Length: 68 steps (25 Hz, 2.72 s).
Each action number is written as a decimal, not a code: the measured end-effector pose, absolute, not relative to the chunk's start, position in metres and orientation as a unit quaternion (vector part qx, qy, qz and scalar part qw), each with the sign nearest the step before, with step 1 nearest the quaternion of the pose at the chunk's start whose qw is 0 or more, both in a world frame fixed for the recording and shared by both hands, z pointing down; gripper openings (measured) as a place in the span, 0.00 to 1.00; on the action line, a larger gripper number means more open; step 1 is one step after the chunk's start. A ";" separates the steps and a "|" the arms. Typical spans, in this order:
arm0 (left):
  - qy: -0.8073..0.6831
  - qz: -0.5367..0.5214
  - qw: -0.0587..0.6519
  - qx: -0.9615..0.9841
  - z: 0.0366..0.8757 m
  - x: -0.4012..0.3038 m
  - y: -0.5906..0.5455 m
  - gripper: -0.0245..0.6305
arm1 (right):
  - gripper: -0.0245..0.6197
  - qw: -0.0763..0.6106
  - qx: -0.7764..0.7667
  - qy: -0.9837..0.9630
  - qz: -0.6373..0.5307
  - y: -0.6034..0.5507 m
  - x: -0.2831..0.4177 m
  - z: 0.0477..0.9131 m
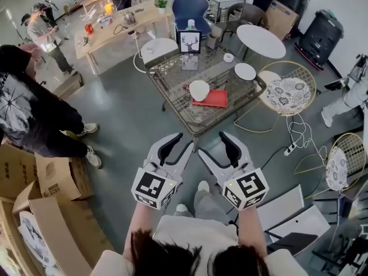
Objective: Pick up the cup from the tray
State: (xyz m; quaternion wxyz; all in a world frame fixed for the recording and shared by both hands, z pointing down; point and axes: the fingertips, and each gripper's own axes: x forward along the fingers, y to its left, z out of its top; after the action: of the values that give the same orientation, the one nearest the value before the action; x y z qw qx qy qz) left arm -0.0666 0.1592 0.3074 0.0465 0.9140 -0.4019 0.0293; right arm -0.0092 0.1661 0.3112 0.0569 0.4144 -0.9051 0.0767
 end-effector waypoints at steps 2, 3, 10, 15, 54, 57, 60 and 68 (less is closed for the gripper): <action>-0.394 0.036 0.040 0.918 0.309 -0.058 0.150 0.21 | 0.53 0.058 0.410 -0.907 0.075 0.155 -0.004 0.311; -0.391 0.039 0.037 0.919 0.310 -0.053 0.145 0.21 | 0.53 0.060 0.407 -0.909 0.072 0.149 -0.001 0.310; -0.414 0.032 0.044 0.909 0.310 -0.036 0.104 0.21 | 0.56 0.064 0.399 -0.912 0.075 0.107 0.025 0.313; -0.428 0.040 0.049 0.902 0.314 -0.025 0.077 0.21 | 0.56 0.071 0.383 -0.919 0.068 0.079 0.036 0.316; -0.335 0.137 0.073 0.929 0.409 -0.038 -0.112 0.43 | 0.73 0.107 0.393 -0.909 0.088 -0.101 0.021 0.378; -0.333 0.137 0.076 0.930 0.422 -0.040 -0.125 0.44 | 0.75 0.115 0.393 -0.907 0.093 -0.111 0.020 0.389; -0.328 0.150 0.078 0.929 0.437 -0.037 -0.132 0.45 | 0.75 0.131 0.390 -0.906 0.101 -0.117 0.022 0.406; -0.325 0.194 0.097 0.921 0.498 -0.039 -0.147 0.46 | 0.77 0.175 0.373 -0.904 0.110 -0.144 0.021 0.462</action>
State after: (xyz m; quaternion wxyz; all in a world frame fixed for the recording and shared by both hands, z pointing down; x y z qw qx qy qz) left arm -0.0389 -0.1472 0.4979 0.0972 0.9205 -0.3247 0.1942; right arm 0.0207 -0.1443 0.4623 0.1748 0.3731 -0.9045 0.1103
